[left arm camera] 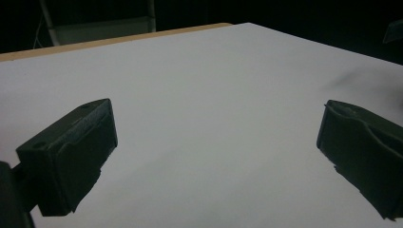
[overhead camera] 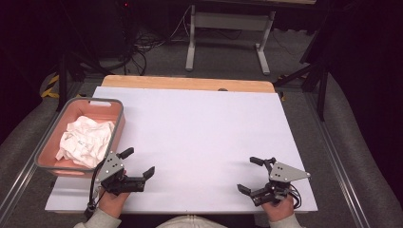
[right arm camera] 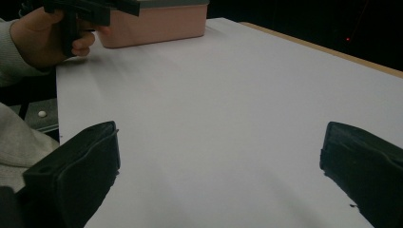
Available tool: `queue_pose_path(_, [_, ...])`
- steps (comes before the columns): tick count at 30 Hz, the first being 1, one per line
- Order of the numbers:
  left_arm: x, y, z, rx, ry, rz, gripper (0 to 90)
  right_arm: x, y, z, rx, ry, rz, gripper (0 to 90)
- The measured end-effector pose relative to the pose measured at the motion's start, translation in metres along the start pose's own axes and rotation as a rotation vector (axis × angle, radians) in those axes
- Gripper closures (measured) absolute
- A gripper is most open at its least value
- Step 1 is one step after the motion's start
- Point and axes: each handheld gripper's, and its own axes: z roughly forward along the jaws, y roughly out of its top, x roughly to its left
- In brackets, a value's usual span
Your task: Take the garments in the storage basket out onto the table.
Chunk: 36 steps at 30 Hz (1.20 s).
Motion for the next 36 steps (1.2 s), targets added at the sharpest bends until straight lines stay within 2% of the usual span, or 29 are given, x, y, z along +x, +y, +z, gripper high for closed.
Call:
queue_pose_path(7, [-0.001, 0.000, 0.001, 0.002, -0.001, 0.004, 0.7, 0.001, 0.000, -0.001, 0.000, -0.002, -0.003, 0.2])
queue_pose_path(12, [-0.003, 0.001, 0.000, 0.003, -0.011, 0.022, 1.2, 0.000, 0.000, 0.000, -0.002, 0.002, -0.001, 0.2])
queue_pose_path(17, [-0.005, 0.004, 0.002, 0.033, -0.015, 0.024, 1.3, 0.001, 0.000, 0.001, 0.005, 0.003, -0.002, 0.2])
queue_pose_path(21, [-0.005, 0.004, 0.003, 0.053, -0.050, 0.046, 1.3, 0.001, -0.001, 0.001, 0.011, 0.008, -0.007, 0.2])
queue_pose_path(28, [-0.003, 0.009, 0.001, 0.079, -0.041, 0.039, 1.4, 0.001, -0.001, 0.003, 0.022, 0.014, -0.008, 0.2])
queue_pose_path(33, [-0.001, 0.014, -0.003, 0.078, -0.035, 0.036, 1.8, 0.001, -0.001, 0.004, 0.027, 0.013, -0.006, 0.2])
queue_pose_path(36, [0.001, 0.018, -0.007, 0.093, -0.027, 0.050, 2.1, 0.001, -0.001, 0.004, 0.028, 0.014, -0.006, 0.2])
